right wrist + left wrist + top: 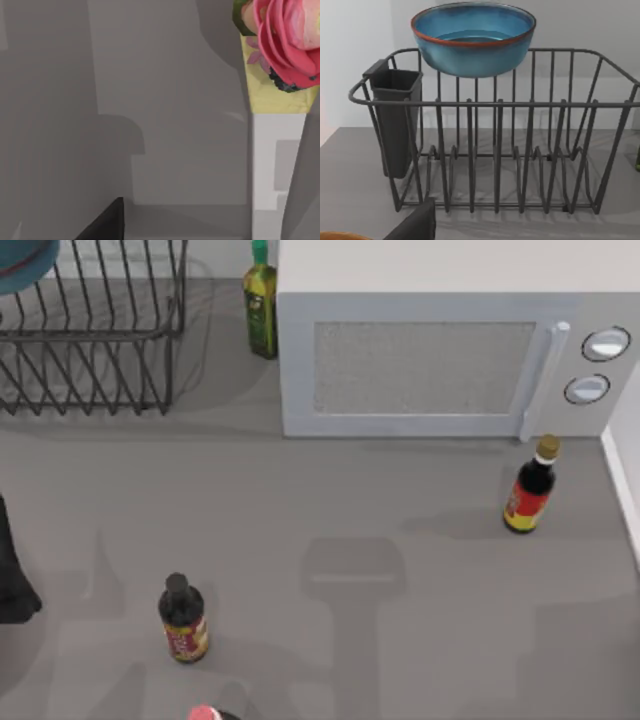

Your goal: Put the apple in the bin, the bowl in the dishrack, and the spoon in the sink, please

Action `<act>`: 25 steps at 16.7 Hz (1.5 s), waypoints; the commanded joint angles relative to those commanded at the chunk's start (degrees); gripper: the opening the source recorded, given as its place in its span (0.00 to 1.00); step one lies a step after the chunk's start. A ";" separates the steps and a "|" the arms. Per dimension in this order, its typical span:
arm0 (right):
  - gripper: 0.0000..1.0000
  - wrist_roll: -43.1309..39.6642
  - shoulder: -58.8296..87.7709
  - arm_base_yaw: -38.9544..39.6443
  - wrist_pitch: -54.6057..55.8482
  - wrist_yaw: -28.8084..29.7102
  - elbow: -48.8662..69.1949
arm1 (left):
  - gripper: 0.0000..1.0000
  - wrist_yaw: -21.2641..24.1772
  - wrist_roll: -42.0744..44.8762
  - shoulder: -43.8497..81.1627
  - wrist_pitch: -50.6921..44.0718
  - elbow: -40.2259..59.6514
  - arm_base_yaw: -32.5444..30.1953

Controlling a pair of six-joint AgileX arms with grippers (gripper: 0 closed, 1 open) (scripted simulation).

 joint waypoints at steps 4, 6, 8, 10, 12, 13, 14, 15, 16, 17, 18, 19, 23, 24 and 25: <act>0.85 0.00 0.00 0.00 0.00 0.00 0.00 | 1.00 0.00 0.00 0.00 0.00 0.00 0.00; 0.70 0.00 0.00 0.00 0.00 0.00 0.00 | 1.00 0.00 0.00 0.00 0.00 0.00 0.00; 0.55 0.00 0.00 0.00 0.00 0.00 0.00 | 1.00 0.00 0.00 0.00 0.00 0.00 0.00; 0.40 0.00 0.00 0.00 0.00 0.00 0.00 | 1.00 0.00 0.00 0.00 0.00 0.00 0.00; 0.25 0.00 0.00 0.00 0.00 0.00 0.00 | 1.00 0.00 0.00 0.00 0.00 0.00 0.00; 0.17 0.00 0.00 0.00 0.00 0.00 0.00 | 1.00 0.00 0.00 0.00 0.00 0.00 0.00; 0.10 0.00 0.00 0.00 0.00 0.00 0.00 | 1.00 0.00 0.00 0.00 0.00 0.00 0.00; 0.02 0.00 0.00 0.00 0.00 0.00 0.00 | 1.00 0.00 0.00 0.00 0.00 0.00 0.00; 0.00 0.00 0.00 0.00 0.00 0.00 0.00 | 1.00 0.00 0.00 0.00 0.00 0.00 0.00; 0.00 0.00 0.00 0.00 0.00 0.00 0.00 | 1.00 0.00 0.00 0.00 0.00 0.00 0.00; 0.00 0.00 0.00 0.00 0.00 0.00 0.00 | 1.00 0.00 0.00 0.00 0.00 0.00 0.00; 0.00 0.00 0.00 0.00 0.00 0.00 0.00 | 1.00 0.00 0.00 0.00 0.00 0.00 0.00; 0.00 0.00 0.00 0.00 0.00 0.00 0.00 | 1.00 0.00 0.00 0.00 0.00 0.00 0.00; 0.00 -0.04 -4.06 -0.15 -4.58 -0.91 2.35 | 1.00 0.00 0.00 0.00 0.00 0.00 0.00; 0.00 -0.04 -4.09 -0.16 -4.75 -0.91 2.49 | 1.00 0.00 0.00 0.00 0.00 0.00 0.00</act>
